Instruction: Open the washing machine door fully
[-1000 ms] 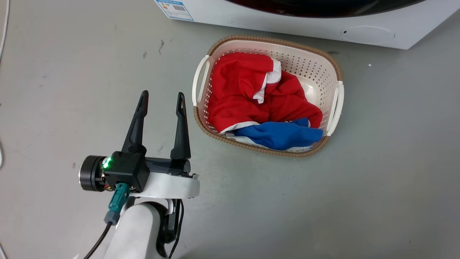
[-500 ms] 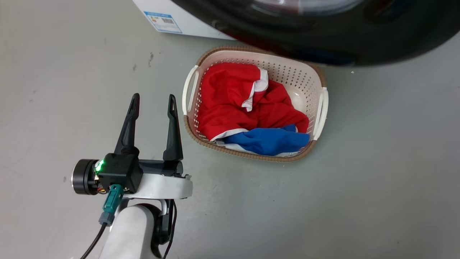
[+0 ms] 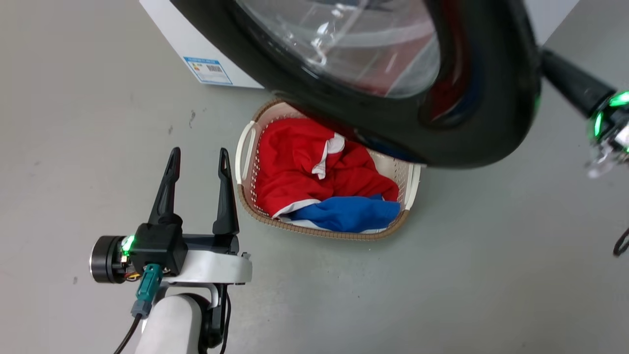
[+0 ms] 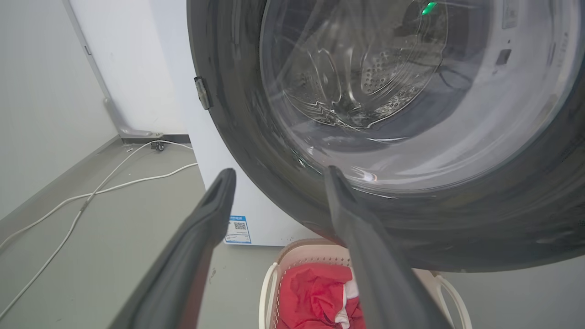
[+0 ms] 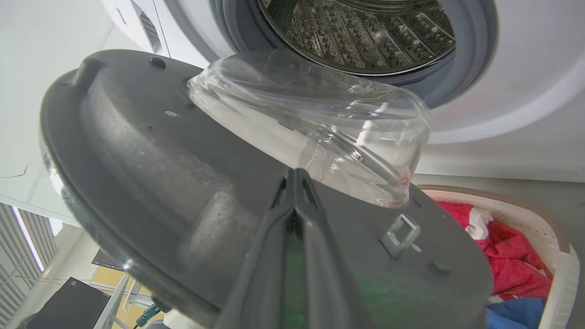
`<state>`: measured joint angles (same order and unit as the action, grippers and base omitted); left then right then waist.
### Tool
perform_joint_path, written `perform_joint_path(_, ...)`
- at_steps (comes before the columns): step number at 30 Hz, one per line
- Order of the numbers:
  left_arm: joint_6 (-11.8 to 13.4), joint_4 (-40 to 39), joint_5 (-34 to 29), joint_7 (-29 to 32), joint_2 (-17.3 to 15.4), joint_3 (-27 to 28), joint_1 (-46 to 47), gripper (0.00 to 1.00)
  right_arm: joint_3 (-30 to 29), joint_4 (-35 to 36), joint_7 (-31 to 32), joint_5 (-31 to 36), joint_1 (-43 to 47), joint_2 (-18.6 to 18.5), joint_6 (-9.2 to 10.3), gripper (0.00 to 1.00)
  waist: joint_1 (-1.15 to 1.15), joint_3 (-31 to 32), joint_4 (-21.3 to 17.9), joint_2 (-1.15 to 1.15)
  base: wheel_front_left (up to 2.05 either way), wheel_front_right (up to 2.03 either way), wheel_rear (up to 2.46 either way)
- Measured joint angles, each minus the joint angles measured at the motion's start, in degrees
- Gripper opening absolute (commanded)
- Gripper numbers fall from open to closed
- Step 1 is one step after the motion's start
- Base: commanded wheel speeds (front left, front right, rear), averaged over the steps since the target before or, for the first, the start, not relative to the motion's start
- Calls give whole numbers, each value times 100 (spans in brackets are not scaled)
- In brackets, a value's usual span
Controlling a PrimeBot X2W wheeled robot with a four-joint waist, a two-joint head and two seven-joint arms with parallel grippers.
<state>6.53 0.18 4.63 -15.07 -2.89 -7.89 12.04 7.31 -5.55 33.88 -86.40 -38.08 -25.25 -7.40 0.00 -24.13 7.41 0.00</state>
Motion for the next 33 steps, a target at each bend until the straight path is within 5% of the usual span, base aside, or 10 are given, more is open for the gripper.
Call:
perform_joint_path(20, -144, 119, -154, 0, -1, 53, -465, 100, 1163, 1349, -155, -69, 2362, 765, -1, 0, -1, 899, 65, 0, 0, 0, 0)
perform_joint_path(33, -158, 129, -171, 0, -1, 71, -619, 100, 2005, 1143, -216, 0, 2729, 1237, -1, 0, -1, 1070, 205, 0, 0, 0, 0)
